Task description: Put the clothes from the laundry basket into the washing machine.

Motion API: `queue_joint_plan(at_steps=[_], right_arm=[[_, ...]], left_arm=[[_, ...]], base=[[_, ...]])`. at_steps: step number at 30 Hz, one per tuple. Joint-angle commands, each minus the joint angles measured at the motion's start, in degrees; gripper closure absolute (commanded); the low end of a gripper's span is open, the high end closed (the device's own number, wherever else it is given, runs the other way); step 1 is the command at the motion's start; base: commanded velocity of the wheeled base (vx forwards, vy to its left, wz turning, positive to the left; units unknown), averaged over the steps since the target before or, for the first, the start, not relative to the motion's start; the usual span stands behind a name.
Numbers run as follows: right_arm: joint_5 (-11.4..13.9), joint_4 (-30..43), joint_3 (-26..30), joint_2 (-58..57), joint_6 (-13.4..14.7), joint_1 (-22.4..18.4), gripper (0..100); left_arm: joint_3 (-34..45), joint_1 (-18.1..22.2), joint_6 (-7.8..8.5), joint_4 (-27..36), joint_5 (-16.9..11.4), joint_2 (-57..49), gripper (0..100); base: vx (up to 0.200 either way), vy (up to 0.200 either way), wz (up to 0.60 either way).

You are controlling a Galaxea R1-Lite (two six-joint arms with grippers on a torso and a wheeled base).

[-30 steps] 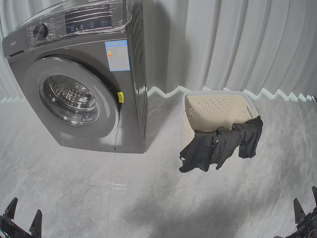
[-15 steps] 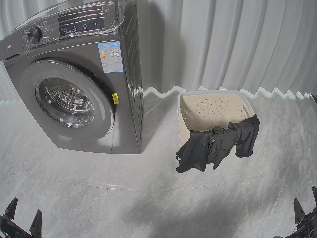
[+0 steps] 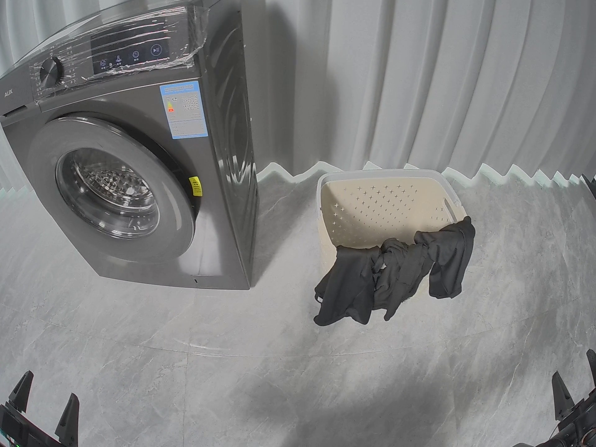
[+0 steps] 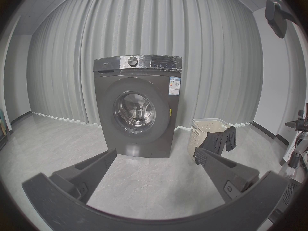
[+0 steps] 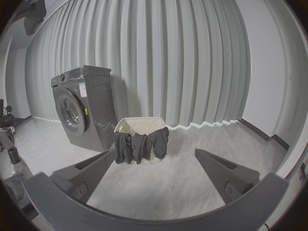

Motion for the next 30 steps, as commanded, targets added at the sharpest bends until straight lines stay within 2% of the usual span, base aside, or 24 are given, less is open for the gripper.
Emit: queue_joint_plan(at_steps=[1,3,8,16,30], right_arm=[[0.1,0.0,1.0,-0.9,0.0,0.0,0],[0.1,0.0,1.0,-0.9,0.0,0.0,0],[0.0,0.0,1.0,-0.9,0.0,0.0,0],[0.0,0.0,1.0,-0.9,0.0,0.0,0],[0.1,0.0,1.0,-0.9,0.0,0.0,0]], left_arm=[[0.9,0.0,-0.01,0.0,0.0,-0.9,0],[0.9,0.0,-0.01,0.0,0.0,-0.9,0],[0.9,0.0,-0.01,0.0,0.0,-0.9,0],[0.9,0.0,-0.01,0.0,0.0,-0.9,0],[0.9,-0.1,-0.01,0.0,0.0,-0.9,0]], base=[[0.0,0.0,0.0],[0.0,0.0,0.0],[0.0,0.0,-0.6],[0.0,0.0,0.0],[0.0,-0.2,0.0]])
